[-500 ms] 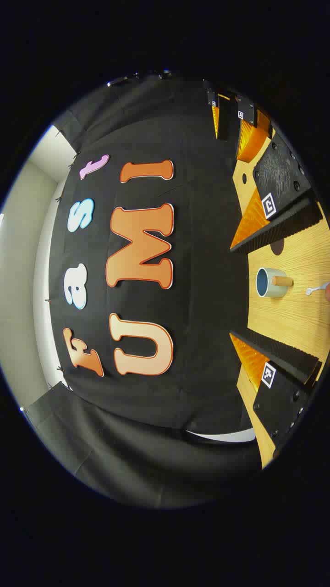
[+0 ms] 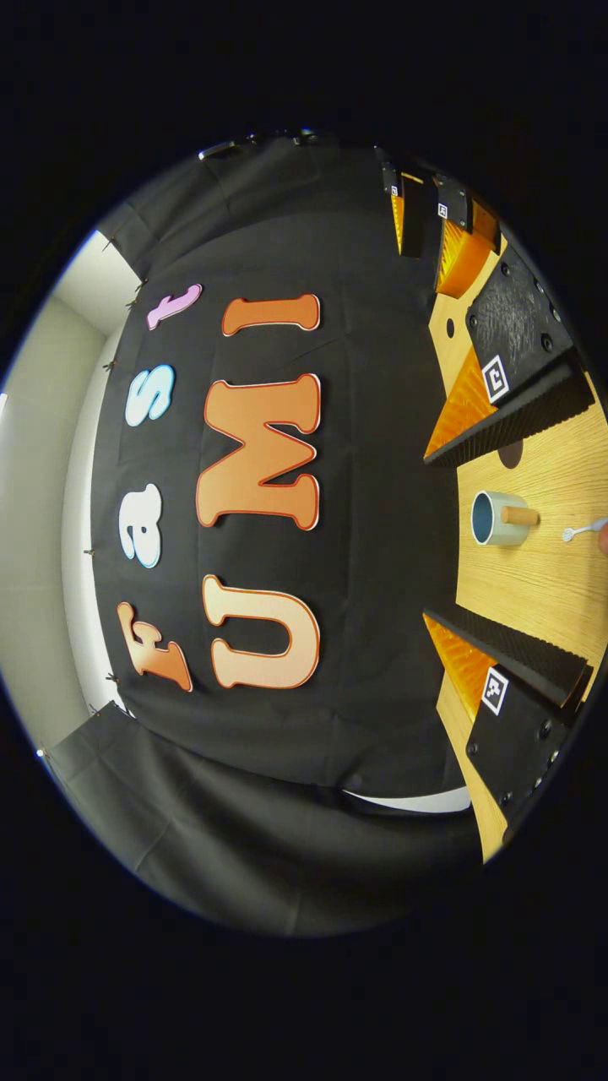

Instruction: Put the toothbrush and toothpaste on the desktop into the cup, then pick up the cup and place it on the coaster on the desktop.

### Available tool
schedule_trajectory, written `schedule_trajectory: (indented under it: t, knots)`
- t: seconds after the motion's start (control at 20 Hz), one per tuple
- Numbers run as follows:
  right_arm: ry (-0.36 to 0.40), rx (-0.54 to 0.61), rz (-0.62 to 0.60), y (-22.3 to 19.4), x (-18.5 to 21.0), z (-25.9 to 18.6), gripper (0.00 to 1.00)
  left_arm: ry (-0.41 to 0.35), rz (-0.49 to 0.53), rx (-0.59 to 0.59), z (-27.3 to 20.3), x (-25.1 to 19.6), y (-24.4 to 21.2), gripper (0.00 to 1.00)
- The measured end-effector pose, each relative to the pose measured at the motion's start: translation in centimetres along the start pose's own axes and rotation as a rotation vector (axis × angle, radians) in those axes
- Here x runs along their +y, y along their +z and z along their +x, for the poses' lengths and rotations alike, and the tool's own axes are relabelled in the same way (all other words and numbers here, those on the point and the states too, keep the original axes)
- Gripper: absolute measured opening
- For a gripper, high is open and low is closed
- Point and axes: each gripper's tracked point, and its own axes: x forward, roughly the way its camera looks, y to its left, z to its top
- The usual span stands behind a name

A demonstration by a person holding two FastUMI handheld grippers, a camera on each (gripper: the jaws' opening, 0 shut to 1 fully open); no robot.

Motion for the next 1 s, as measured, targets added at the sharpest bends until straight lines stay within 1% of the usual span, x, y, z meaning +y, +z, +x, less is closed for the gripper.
schedule_trajectory:
  t: [0.1, 0.15, 0.2, 0.35, 0.4, 0.5, 0.6, 0.65, 0.75, 1.0]
  knots:
    - [0.003, 0.001, -0.001, -0.1, 0.2, 0.0, 0.98, 0.0, 0.001, 0.001, 0.0, 0.0, -0.1, 0.97]
    - [0.001, 0.004, -0.002, -0.2, 0.2, 0.0, 0.98, 0.001, 0.0, 0.005, 0.1, 0.0, -0.2, 1.0]
    - [0.001, 0.006, -0.003, -0.4, 0.0, -0.1, 0.98, 0.001, -0.002, 0.011, 0.1, 0.0, -0.4, 0.97]
    - [0.001, 0.027, 0.0, -1.2, 0.1, -0.1, 0.98, -0.005, -0.004, 0.035, 0.2, 0.0, -1.1, 0.97]
    - [0.004, 0.033, 0.003, -1.6, 0.2, -0.2, 0.98, -0.01, -0.001, 0.046, 0.3, -0.1, -1.5, 1.0]
    - [0.008, 0.06, 0.007, -2.5, 0.4, -0.1, 0.98, -0.015, 0.008, 0.068, 0.3, 0.0, -2.4, 1.0]
    - [0.015, 0.1, 0.016, -4.1, 0.7, -0.1, 0.98, -0.021, 0.014, 0.098, 0.2, -0.1, -3.7, 1.0]
    - [0.02, 0.123, 0.025, -4.9, 0.8, 0.0, 0.98, -0.023, 0.018, 0.114, -0.1, -0.4, -4.3, 0.98]
    - [0.031, 0.179, 0.043, -7.1, 1.1, -0.1, 0.98, -0.025, 0.024, 0.152, -1.1, -0.6, -6.4, 0.98]
    - [0.053, 0.326, 0.056, -12.0, 1.9, 0.0, 0.98, -0.025, 0.016, 0.267, -1.1, -0.2, -11.0, 0.98]
